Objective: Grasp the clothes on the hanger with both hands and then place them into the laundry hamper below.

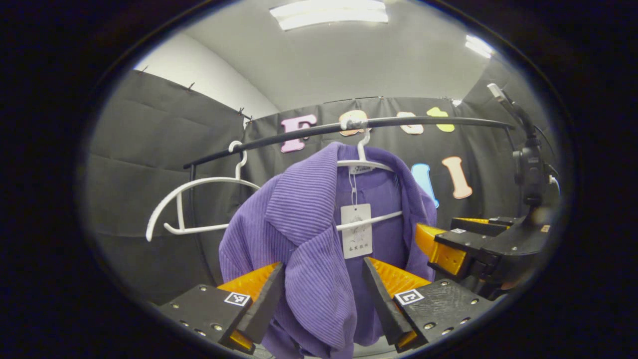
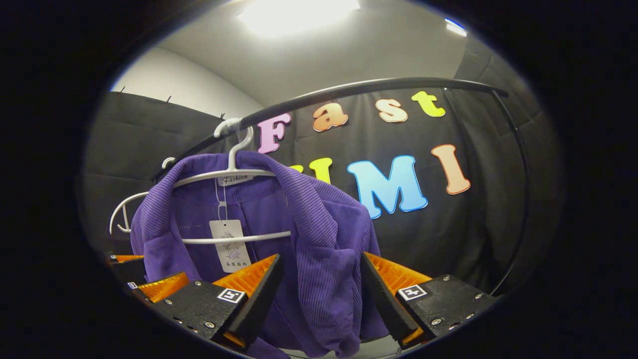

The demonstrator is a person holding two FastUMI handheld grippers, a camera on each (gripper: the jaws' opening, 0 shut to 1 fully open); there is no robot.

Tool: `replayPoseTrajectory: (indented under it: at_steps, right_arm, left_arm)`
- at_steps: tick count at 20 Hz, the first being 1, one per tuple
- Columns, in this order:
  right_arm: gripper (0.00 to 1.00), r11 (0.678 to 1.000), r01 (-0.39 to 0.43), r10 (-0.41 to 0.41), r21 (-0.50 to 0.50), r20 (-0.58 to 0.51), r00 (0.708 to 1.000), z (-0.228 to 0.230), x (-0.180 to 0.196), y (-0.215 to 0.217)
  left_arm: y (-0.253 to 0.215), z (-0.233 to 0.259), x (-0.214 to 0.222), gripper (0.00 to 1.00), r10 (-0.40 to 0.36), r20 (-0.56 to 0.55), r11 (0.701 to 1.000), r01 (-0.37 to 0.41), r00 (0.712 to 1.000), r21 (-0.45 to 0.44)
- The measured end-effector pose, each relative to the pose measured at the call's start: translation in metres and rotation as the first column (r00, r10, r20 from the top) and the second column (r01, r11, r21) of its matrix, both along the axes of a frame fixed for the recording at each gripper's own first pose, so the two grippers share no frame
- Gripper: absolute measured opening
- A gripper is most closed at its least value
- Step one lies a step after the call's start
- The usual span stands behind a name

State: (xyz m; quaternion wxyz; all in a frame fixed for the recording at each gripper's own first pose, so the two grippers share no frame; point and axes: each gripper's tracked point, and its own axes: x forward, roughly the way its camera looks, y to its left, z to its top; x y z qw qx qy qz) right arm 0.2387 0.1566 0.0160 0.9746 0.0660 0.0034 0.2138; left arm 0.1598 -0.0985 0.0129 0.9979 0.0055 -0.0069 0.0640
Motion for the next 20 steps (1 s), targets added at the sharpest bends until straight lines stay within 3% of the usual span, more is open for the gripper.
replayPoseTrajectory:
  at_steps: [1, 3, 7, 9, 10, 12, 13, 14, 15, 16, 17, 18, 20]
  right_arm:
    - [0.95, 1.0, -0.005, 0.005, -0.003, -0.014, 1.0, -0.006, 0.006, 0.004]
    - [0.95, 1.0, -0.008, 0.008, -0.011, -0.04, 0.999, -0.017, 0.016, 0.01]
    - [0.94, 0.999, -0.01, 0.008, -0.034, -0.062, 0.998, -0.031, 0.031, 0.016]
    - [0.86, 0.999, -0.021, 0.019, -0.028, -0.062, 0.998, -0.031, 0.035, 0.022]
    - [0.82, 1.0, -0.021, 0.02, -0.022, -0.06, 0.998, -0.029, 0.037, 0.023]
    - [0.61, 1.0, -0.007, 0.006, -0.018, -0.053, 0.999, -0.025, 0.042, 0.02]
    - [0.43, 1.0, 0.0, -0.001, -0.016, -0.05, 0.999, -0.023, 0.044, 0.019]
    - [0.36, 1.0, 0.01, -0.011, -0.015, -0.045, 0.999, -0.021, 0.046, 0.017]
    - [0.19, 0.999, 0.03, -0.031, -0.016, -0.03, 0.999, -0.018, 0.05, 0.014]
    - [0.1, 1.0, 0.021, -0.021, -0.015, -0.013, 1.0, -0.013, 0.047, 0.016]
    - [0.04, 1.0, 0.0, 0.0, -0.015, 0.003, 1.0, -0.009, 0.044, 0.019]
    - [0.03, 1.0, -0.001, 0.001, -0.019, 0.033, 0.999, -0.002, 0.04, 0.017]
    - [0.01, 1.0, 0.02, -0.017, -0.02, 0.11, 0.994, 0.02, 0.035, 0.011]
  left_arm:
    - [0.001, -0.001, 0.005, 0.83, 0.008, -0.003, 1.0, -0.008, 1.0, 0.002]
    - [0.004, -0.006, 0.011, 0.94, 0.027, -0.007, 1.0, -0.027, 1.0, 0.014]
    - [0.007, -0.01, 0.02, 0.94, 0.059, -0.011, 0.998, -0.059, 0.998, 0.032]
    - [0.005, -0.015, 0.021, 0.94, 0.059, -0.017, 0.998, -0.059, 0.998, 0.035]
    - [0.012, -0.019, 0.024, 0.86, 0.085, -0.02, 0.996, -0.085, 0.996, 0.042]
    - [0.012, -0.026, 0.028, 0.7, 0.077, -0.037, 0.997, -0.076, 0.996, 0.033]
    - [0.011, -0.03, 0.03, 0.62, 0.073, -0.049, 0.997, -0.071, 0.996, 0.034]
    - [0.009, -0.031, 0.032, 0.56, 0.054, -0.053, 0.998, -0.052, 0.997, 0.034]
    - [0.012, -0.029, 0.032, 0.51, 0.082, -0.049, 0.996, -0.08, 0.995, 0.038]
    - [0.015, -0.03, 0.032, 0.3, 0.074, -0.046, 0.997, -0.073, 0.996, 0.028]
    - [0.015, -0.029, 0.031, 0.09, 0.064, -0.04, 0.998, -0.064, 0.997, 0.014]
    - [0.008, -0.027, 0.03, 0.17, 0.025, -0.029, 1.0, -0.025, 0.999, 0.003]
    - [0.008, -0.02, 0.026, 0.07, 0.014, -0.015, 1.0, -0.013, 1.0, 0.007]
